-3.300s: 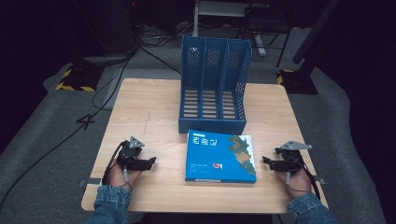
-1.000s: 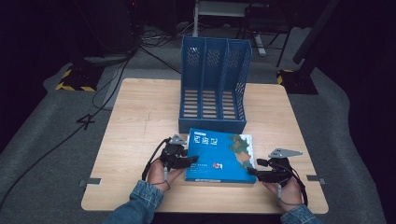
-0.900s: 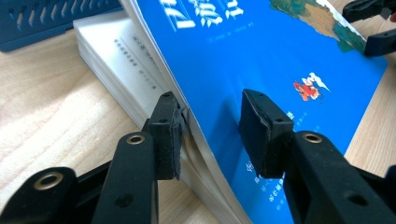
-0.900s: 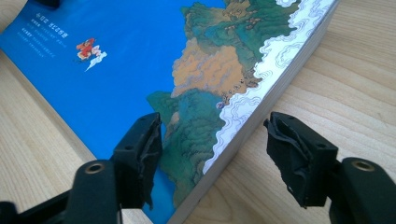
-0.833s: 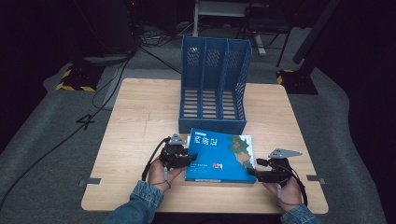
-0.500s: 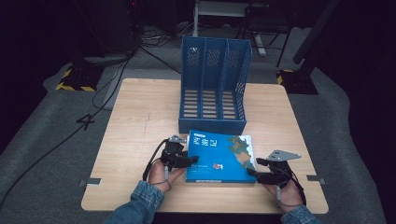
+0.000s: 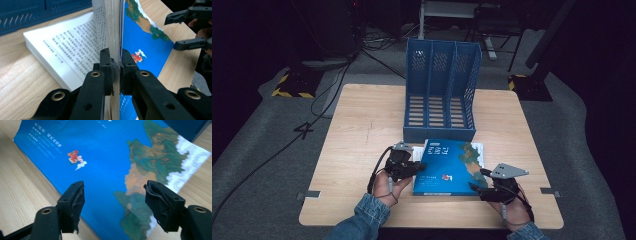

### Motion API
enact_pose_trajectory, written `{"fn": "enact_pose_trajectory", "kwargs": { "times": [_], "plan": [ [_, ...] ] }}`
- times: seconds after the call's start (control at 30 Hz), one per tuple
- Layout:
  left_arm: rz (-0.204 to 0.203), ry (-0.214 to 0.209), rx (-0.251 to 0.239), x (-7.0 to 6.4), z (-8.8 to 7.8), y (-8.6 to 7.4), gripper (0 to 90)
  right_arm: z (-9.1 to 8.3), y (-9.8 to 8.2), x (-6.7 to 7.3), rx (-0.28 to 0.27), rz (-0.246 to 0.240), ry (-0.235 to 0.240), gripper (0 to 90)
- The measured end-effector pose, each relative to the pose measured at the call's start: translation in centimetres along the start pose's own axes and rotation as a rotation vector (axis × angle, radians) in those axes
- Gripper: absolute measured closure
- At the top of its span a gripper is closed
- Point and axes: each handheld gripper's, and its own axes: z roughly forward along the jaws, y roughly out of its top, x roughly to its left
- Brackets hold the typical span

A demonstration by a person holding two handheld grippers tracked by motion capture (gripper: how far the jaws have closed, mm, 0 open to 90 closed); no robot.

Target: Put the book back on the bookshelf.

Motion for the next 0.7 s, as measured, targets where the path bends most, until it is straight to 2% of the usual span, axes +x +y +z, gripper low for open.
{"fn": "enact_pose_trajectory", "kwargs": {
  "times": [0.13, 0.2, 0.27, 0.33, 0.53, 0.63, 0.7],
  "plan": [
    [0.026, 0.017, -0.003, -0.6, -0.3, 0.5, 83.5, 0.3, 0.5, 0.8, -0.006, -0.012, 0.028, 32.8],
    [0.038, 0.022, -0.005, -1.0, -0.4, 0.8, 83.5, 0.6, 0.8, 1.4, -0.001, -0.034, 0.036, 32.1],
    [0.057, 0.030, -0.008, -1.3, -0.5, 1.2, 83.5, 0.9, 1.1, 2.1, -0.005, -0.077, 0.020, 30.7],
    [0.074, 0.035, -0.016, -1.6, -0.6, 1.5, 83.5, 1.0, 1.3, 2.5, -0.008, -0.081, 0.023, 29.0],
    [0.097, 0.044, -0.021, -2.2, -0.8, 2.9, 83.5, 1.5, 2.0, 3.1, -0.012, -0.088, 0.042, 25.1],
    [0.102, 0.045, -0.020, -2.2, -0.8, 3.3, 83.5, 1.7, 2.2, 3.5, -0.012, -0.117, 0.068, 23.5],
    [0.099, 0.043, -0.017, -2.1, -0.8, 3.5, 83.5, 1.8, 2.3, 3.9, -0.021, -0.142, 0.060, 22.7]
  ]
}}
